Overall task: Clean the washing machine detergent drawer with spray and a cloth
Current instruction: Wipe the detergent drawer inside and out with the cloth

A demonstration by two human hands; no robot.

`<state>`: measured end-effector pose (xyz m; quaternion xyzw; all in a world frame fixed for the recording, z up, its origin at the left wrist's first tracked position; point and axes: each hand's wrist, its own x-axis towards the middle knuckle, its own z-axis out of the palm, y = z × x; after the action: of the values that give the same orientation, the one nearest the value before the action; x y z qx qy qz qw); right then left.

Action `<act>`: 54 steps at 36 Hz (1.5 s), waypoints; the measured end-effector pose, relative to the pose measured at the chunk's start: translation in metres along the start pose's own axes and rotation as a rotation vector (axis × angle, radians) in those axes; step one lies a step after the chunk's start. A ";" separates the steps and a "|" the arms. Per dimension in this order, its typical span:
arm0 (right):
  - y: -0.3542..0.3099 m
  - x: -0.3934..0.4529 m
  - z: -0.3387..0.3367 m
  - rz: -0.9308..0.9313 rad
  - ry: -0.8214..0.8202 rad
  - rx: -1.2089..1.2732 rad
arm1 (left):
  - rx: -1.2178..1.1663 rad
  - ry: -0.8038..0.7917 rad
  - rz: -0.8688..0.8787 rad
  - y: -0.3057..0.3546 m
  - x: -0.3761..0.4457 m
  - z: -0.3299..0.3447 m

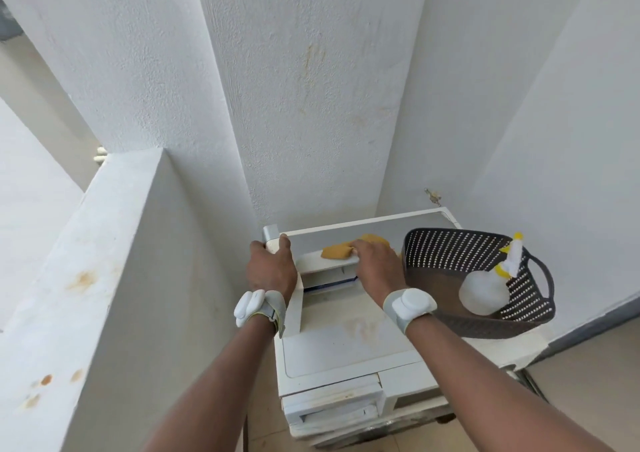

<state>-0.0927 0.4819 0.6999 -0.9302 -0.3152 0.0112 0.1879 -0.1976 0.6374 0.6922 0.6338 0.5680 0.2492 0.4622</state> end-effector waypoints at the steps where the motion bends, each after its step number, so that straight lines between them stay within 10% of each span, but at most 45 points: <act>1: -0.002 0.000 -0.003 0.023 -0.009 -0.023 | 0.008 -0.006 -0.007 -0.005 0.000 0.000; 9: 0.016 -0.001 -0.031 0.271 0.252 0.409 | 0.421 0.062 0.158 0.001 -0.004 -0.003; 15: 0.030 -0.009 -0.049 0.436 0.305 0.748 | 0.830 -0.031 0.935 0.007 -0.031 0.003; 24: 0.042 -0.011 -0.069 0.380 0.322 0.970 | 1.200 -0.375 0.839 0.023 -0.055 0.078; 37: 0.068 -0.013 -0.082 0.389 0.433 1.084 | 0.804 -0.241 1.017 0.060 -0.017 0.021; 45: 0.026 0.003 -0.102 0.258 0.452 1.142 | 0.194 -0.036 0.816 0.024 -0.022 0.010; 54: 0.016 0.004 -0.093 0.167 0.414 1.091 | 0.117 -0.024 0.683 -0.037 -0.031 0.021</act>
<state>-0.0672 0.4402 0.7813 -0.7036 -0.1462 0.0047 0.6953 -0.2050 0.5986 0.6569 0.8156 0.3309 0.3489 0.3219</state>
